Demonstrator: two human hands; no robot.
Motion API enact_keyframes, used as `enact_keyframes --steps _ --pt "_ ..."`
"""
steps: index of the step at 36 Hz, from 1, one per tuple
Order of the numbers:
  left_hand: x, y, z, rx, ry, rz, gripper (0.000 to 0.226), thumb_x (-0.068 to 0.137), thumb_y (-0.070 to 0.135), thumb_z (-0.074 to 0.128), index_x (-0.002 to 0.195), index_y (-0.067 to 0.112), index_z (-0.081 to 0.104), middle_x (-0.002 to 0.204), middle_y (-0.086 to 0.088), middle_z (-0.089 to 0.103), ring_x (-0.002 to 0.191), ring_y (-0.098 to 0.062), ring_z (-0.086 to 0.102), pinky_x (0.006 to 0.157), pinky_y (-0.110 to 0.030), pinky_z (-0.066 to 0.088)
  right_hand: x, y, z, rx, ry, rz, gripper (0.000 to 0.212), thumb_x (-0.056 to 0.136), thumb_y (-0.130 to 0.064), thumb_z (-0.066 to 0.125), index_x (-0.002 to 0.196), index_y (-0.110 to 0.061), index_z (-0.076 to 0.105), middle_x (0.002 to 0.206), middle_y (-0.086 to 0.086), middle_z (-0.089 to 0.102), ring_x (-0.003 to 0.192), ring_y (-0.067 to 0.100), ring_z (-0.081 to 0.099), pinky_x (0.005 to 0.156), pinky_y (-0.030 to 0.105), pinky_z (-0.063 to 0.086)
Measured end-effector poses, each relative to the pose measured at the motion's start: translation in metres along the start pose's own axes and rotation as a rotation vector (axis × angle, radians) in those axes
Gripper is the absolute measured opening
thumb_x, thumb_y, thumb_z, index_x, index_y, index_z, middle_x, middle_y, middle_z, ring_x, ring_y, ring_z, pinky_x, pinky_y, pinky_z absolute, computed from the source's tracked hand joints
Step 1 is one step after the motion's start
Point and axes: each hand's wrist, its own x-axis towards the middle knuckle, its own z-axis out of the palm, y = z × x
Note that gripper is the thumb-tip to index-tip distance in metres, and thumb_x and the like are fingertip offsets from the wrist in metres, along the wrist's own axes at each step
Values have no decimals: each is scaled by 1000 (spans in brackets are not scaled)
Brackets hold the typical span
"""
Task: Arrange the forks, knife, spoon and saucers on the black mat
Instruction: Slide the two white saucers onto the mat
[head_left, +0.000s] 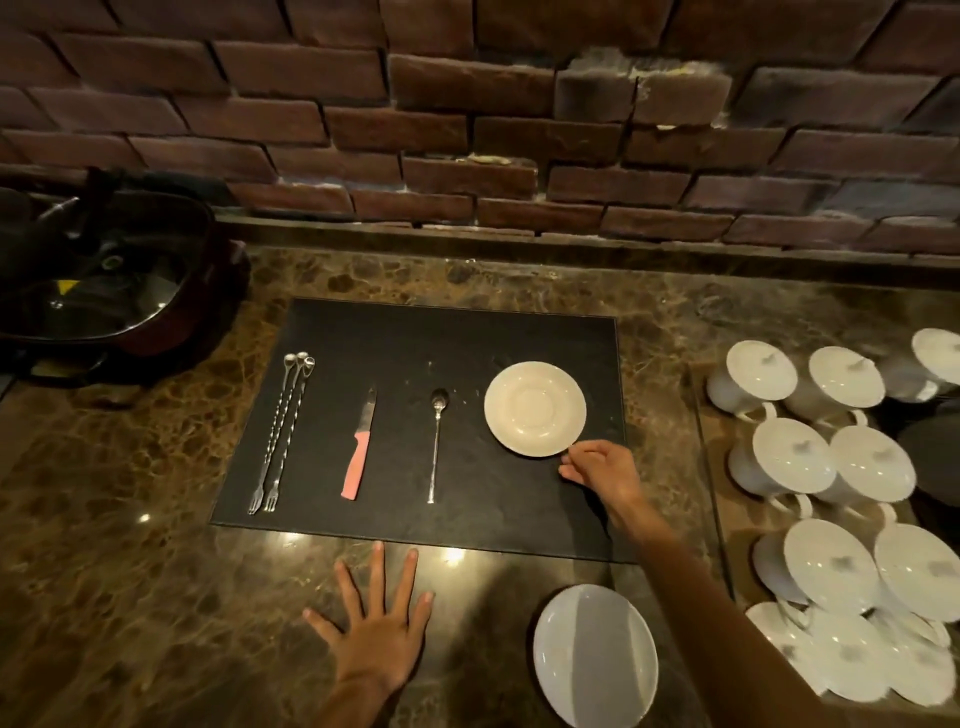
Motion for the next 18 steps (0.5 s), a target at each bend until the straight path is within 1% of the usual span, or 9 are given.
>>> enact_keyframes --steps 2,4,6,8,10,11,13,15,18 --pt "-3 2 -4 -5 -4 4 55 94 73 1 131 66 -39 147 18 -53 140 -31 -48 103 -80 -22 -15 2 -13 -122 -39 -19 8 90 -6 65 88 2 67 87 21 70 66 18 68 64 23 61" --pt "-7 4 -7 -11 -20 6 56 94 73 1 133 64 -38 147 17 -51 143 -33 -44 103 -80 -22 -35 8 -29 -360 -86 -67 15 89 -9 67 92 5 67 81 18 68 63 16 63 64 28 58" --pt "-8 5 -11 -17 -33 4 57 94 73 1 135 62 -37 146 16 -52 144 -34 -43 105 -80 -20 -53 16 -45 -622 -156 -94 17 89 -19 68 89 -2 70 77 10 68 68 17 61 69 34 55" --pt "-11 5 -13 -25 -40 7 59 94 72 2 137 60 -36 143 15 -54 144 -34 -43 108 -80 -19 -72 25 -60 -827 -233 -100 22 91 -27 66 78 -9 69 74 5 64 68 14 57 66 30 48" --pt "-13 5 -15 -31 -46 10 60 95 72 3 139 57 -35 143 14 -53 143 -34 -44 109 -80 -18 -89 38 -72 -904 -327 -82 26 92 -29 64 70 -15 63 72 2 59 67 11 53 66 27 44" --pt "-14 6 -16 -33 -53 11 61 95 72 4 140 56 -35 144 14 -53 143 -34 -44 109 -79 -17 -96 44 -77 -925 -368 -63 24 92 -30 64 71 -17 64 74 0 59 68 9 54 68 24 45" --pt "-17 7 -18 -34 -63 10 63 96 71 5 141 52 -34 144 13 -52 143 -35 -43 111 -78 -15 -107 60 -84 -1013 -398 -59 15 92 -34 63 87 -21 69 86 -4 64 78 7 59 73 21 48" --pt "-20 9 -21 -33 -72 6 63 97 71 6 142 50 -33 143 13 -52 144 -35 -43 111 -79 -14 -113 75 -86 -1088 -335 -94 18 95 -31 58 105 -21 69 102 -3 67 90 9 62 81 21 51" --pt "-24 11 -25 -27 -91 17 63 97 70 6 142 49 -33 144 14 -51 144 -36 -42 111 -79 -13 -119 85 -85 -1113 -252 -117 22 98 -24 51 112 -22 68 109 -2 67 93 10 60 83 20 49"
